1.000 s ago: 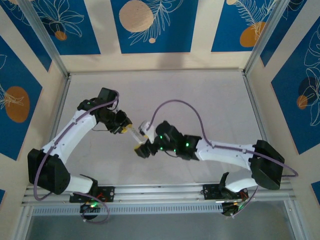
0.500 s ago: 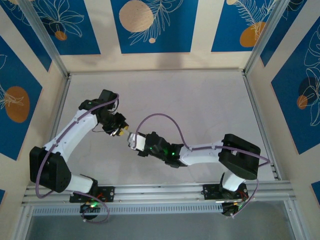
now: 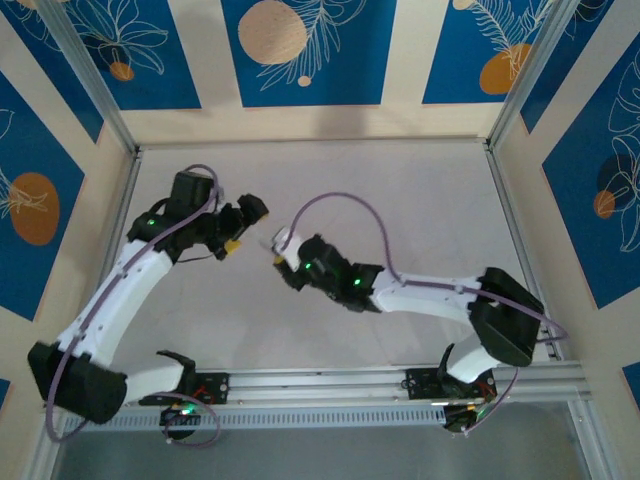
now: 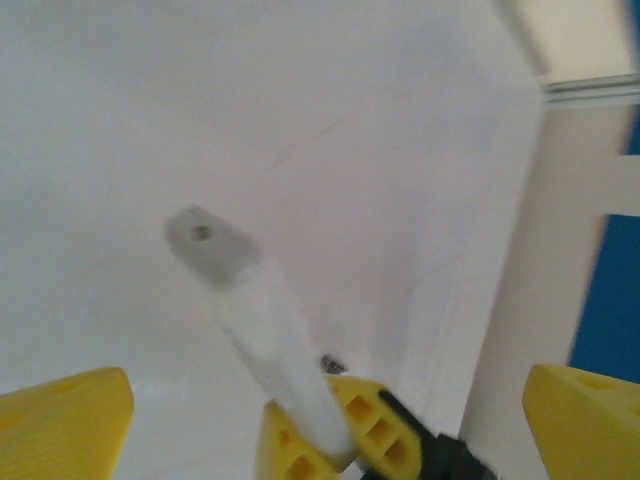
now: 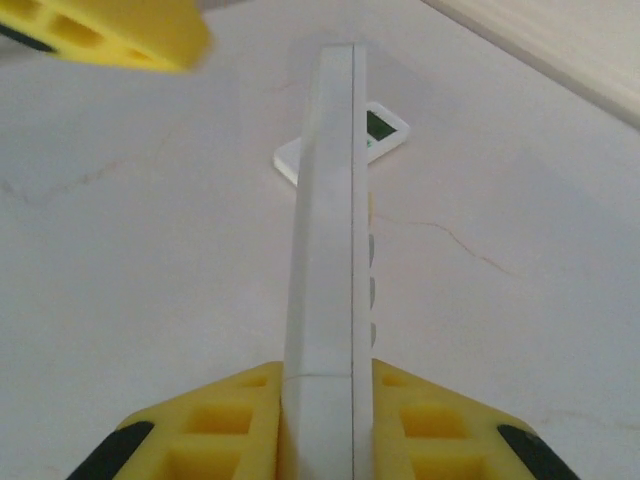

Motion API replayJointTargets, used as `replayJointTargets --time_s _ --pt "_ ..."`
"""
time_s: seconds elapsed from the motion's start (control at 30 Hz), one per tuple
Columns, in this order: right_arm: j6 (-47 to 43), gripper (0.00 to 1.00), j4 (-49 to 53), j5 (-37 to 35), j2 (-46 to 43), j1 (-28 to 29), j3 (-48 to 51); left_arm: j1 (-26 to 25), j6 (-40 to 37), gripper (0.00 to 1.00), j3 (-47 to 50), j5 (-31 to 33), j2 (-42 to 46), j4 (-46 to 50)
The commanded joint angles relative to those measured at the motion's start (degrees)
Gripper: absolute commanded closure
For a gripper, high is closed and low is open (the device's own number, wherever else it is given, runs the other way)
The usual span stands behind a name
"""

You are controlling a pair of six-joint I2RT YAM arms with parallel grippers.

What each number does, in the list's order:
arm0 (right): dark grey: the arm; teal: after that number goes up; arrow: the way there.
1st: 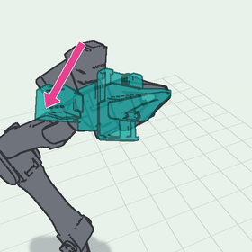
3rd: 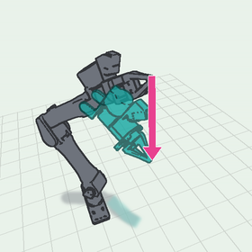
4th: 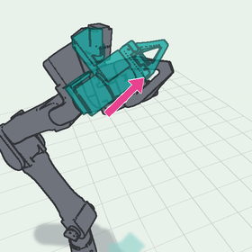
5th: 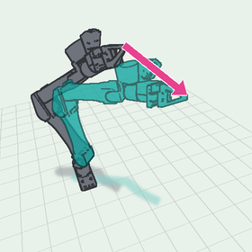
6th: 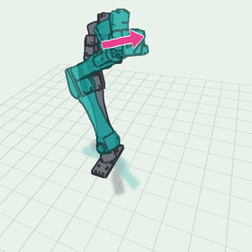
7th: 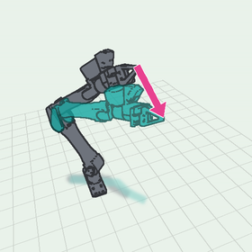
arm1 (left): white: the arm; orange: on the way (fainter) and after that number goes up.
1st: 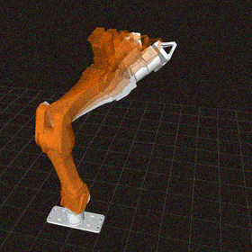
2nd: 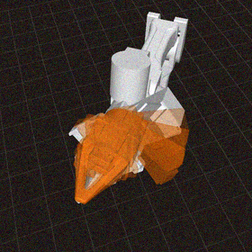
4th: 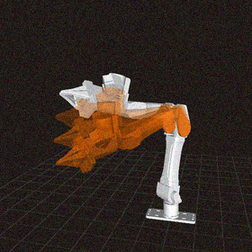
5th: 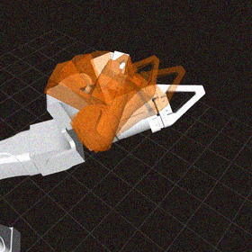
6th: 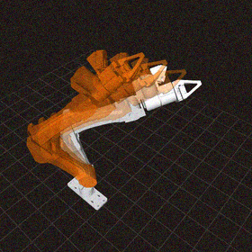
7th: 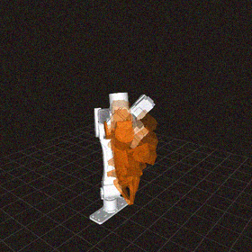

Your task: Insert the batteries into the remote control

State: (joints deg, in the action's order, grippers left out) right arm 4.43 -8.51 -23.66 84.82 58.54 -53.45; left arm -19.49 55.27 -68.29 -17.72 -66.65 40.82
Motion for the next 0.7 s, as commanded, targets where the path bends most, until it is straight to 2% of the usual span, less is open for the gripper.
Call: replayJointTargets --time_s 0.0,0.07,0.17,0.23,0.27,0.33,0.4,0.5,0.67 --pt "19.7 0.86 7.8 16.5 -8.2 -7.4 -2.3 3.0 -10.6 0.0 -1.2 -1.7 4.9 -7.9" --pt "29.6 0.86 6.8 26.4 -11.6 -12.7 -1.6 6.0 -9.8 0.0 0.2 -10.2 5.5 -12.5" --pt "44.8 0.85 -0.4 36.8 -14.8 -19.0 0.3 9.7 -1.5 0.0 3.7 -24.6 3.5 -25.0" --pt "51.1 0.85 -4.5 39.8 -15.6 -20.8 0.6 9.9 8.3 0.0 7.7 -32.6 1.3 -40.9" --pt "53.5 0.85 -6.0 41.1 -15.4 -21.3 0.1 9.9 14.7 0.0 10.5 -35.6 0.0 -53.9" --pt "56.8 0.85 -8.3 43.5 -14.6 -21.7 -1.1 9.8 28.5 0.06 14.4 -37.4 -2.7 -75.3" --pt "59.4 0.85 -10.2 45.1 -13.4 -21.6 -2.4 9.6 36.6 0.12 15.5 -38.4 -5.7 -88.3" --pt "62.8 0.85 -14.2 46.0 -11.7 -21.6 -3.0 9.2 39.3 0.19 16.2 -38.5 -6.9 -92.0" --pt "64.9 0.85 -15.7 46.3 -8.4 -21.2 -5.3 6.4 34.1 0.39 16.0 -38.3 -5.2 -85.3"
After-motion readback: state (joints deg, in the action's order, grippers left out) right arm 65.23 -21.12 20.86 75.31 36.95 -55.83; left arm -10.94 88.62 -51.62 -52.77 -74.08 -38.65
